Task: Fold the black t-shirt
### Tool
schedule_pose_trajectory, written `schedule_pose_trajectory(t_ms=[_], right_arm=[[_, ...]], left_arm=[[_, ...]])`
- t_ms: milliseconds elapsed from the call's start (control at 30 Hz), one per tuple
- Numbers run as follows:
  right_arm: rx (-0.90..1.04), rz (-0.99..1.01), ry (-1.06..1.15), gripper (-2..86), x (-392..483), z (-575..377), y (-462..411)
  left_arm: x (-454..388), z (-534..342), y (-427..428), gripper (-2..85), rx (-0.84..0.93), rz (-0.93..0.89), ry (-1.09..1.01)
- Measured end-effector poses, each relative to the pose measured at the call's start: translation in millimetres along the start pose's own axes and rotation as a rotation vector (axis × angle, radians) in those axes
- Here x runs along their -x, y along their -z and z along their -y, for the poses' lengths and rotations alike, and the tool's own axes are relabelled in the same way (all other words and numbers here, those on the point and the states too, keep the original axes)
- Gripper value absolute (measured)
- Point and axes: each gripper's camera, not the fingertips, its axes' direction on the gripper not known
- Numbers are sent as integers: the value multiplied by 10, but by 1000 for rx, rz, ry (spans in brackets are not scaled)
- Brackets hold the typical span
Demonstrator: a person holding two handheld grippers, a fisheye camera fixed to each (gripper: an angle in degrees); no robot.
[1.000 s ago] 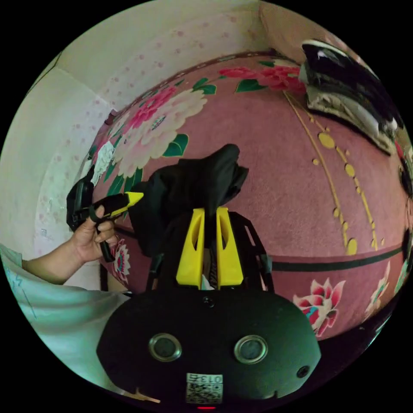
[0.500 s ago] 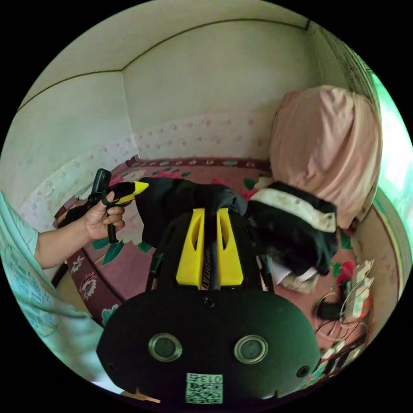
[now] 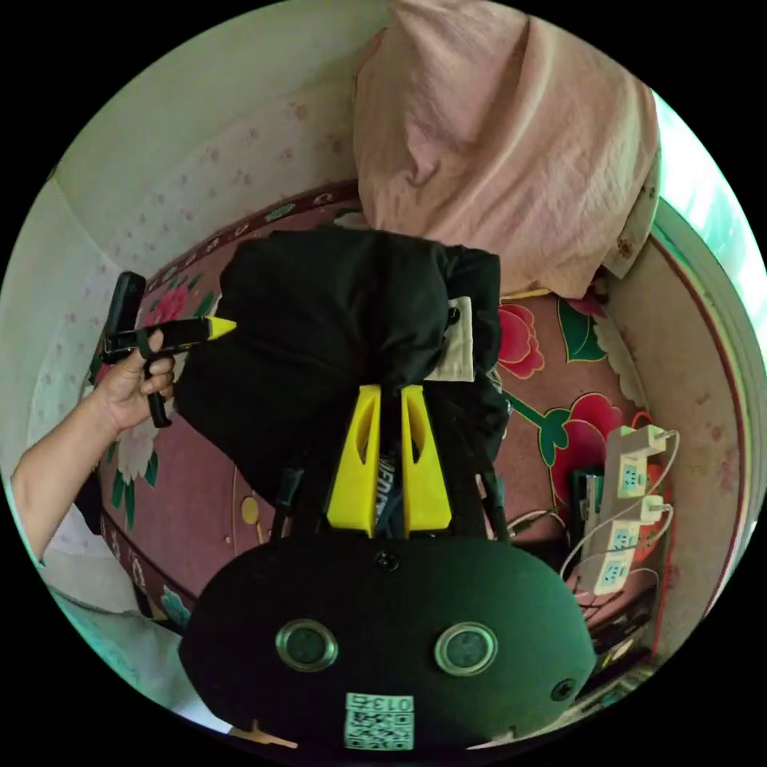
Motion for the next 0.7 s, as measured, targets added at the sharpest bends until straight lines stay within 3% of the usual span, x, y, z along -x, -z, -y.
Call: schedule_pose_trajectory(t_ms=[133,267,433,700], right_arm=[[-86,48,-21,140,185,-180,284],[-183,-35,-38,148,489,-544,780],[-354,-43,128,60,1639,-1338,1378],[-234,36,402,1,4052,-2139,1353]], left_arm=[[-187,-163,289,16,27,-62,-54],[-445,-751,874,5,-54,61,-117],[-893,-2388,1650,-2,16,371,-71],[-1632,-5070,2932,-4,-7,710,173]])
